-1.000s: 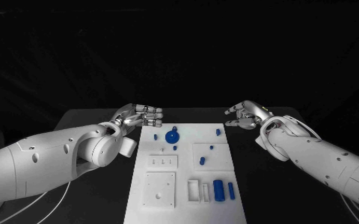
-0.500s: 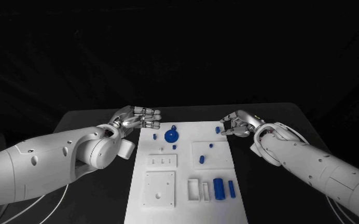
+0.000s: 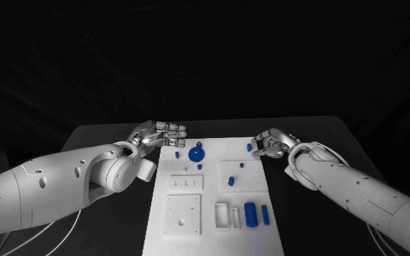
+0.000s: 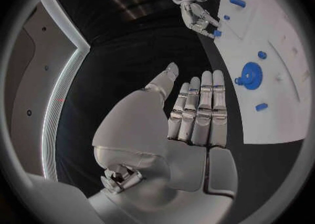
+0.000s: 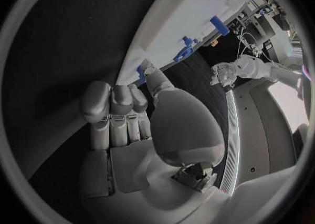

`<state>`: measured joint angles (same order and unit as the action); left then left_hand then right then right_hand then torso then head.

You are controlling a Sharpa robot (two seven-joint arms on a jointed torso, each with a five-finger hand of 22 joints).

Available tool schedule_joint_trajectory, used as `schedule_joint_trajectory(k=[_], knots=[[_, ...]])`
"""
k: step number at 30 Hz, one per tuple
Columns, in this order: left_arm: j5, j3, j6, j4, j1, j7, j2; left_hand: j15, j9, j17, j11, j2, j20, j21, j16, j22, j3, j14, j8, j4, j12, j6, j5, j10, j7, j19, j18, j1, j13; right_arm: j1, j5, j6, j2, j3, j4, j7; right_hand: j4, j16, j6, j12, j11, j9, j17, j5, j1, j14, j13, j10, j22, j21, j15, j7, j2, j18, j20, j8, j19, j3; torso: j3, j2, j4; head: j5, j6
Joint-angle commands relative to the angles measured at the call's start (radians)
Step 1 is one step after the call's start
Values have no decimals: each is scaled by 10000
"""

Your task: Assemble the parts on the task board

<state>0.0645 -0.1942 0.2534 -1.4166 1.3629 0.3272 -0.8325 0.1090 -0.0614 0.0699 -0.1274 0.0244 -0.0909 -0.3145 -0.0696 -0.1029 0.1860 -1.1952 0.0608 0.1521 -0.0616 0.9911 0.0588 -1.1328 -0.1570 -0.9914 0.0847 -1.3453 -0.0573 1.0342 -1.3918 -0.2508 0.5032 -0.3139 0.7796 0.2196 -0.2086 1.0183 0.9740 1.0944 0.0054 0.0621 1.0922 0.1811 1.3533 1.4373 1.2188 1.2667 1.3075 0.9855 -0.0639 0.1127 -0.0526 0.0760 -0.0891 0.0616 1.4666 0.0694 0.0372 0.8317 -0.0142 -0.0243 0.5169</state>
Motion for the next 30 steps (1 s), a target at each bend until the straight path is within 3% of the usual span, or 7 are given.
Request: schedule_joint_trajectory(k=[1,9,10,12,30], knots=[[49,7,-163,-42,3,0,34,0,-12,1,-14,-16,-23,32,29,18,-22,70,11,-45,23,-78,28,66,11,44,-45,-15,-3,-7,-57,221,-68,17,-77,21,-3,62,70,54,22,-12,18,-19,-70,-38,17,-48,1262,12,25,3,21,-11,96,-7,13,32,-15,-10,-17,-32,48],[61,7,-175,-23,3,-20,79,0,-12,1,-14,-16,-23,32,29,18,-22,70,11,-45,23,-78,28,66,11,44,-45,-15,-3,-7,-59,253,-203,48,-198,-21,81,100,184,95,18,-10,51,-73,-204,-25,37,-24,1268,44,22,1,184,-11,93,-7,21,69,-45,-18,-32,-26,73],[62,7,-183,-16,3,-22,87,0,-12,1,-14,-16,-23,32,29,18,-22,70,11,-45,23,-78,28,66,11,44,-45,-15,-3,-7,-56,255,-215,51,-205,-29,143,122,232,104,20,-10,68,-209,-281,-16,43,-22,1269,54,23,6,319,-10,93,-7,25,111,-44,-18,-32,-19,51],[63,7,-193,-1,3,-28,102,0,-19,0,-14,-21,-23,42,31,31,-25,77,22,-61,23,-11,32,67,15,42,-46,-37,-2,-6,-51,257,-241,58,-212,-45,119,138,288,123,27,-8,84,-443,-312,-9,54,-17,1275,84,27,10,364,-8,97,-4,34,192,-43,-17,-33,-15,29],[77,6,-280,104,-1,-66,185,3,-15,-1,-15,-16,-22,43,32,35,-16,85,14,-51,24,-11,30,71,17,43,-46,-61,-2,5,-30,-4,-462,366,-306,-104,82,172,292,162,36,-9,124,-233,-508,6,69,3,1279,133,33,22,348,-7,102,-6,34,347,-38,-33,-54,5,107]])
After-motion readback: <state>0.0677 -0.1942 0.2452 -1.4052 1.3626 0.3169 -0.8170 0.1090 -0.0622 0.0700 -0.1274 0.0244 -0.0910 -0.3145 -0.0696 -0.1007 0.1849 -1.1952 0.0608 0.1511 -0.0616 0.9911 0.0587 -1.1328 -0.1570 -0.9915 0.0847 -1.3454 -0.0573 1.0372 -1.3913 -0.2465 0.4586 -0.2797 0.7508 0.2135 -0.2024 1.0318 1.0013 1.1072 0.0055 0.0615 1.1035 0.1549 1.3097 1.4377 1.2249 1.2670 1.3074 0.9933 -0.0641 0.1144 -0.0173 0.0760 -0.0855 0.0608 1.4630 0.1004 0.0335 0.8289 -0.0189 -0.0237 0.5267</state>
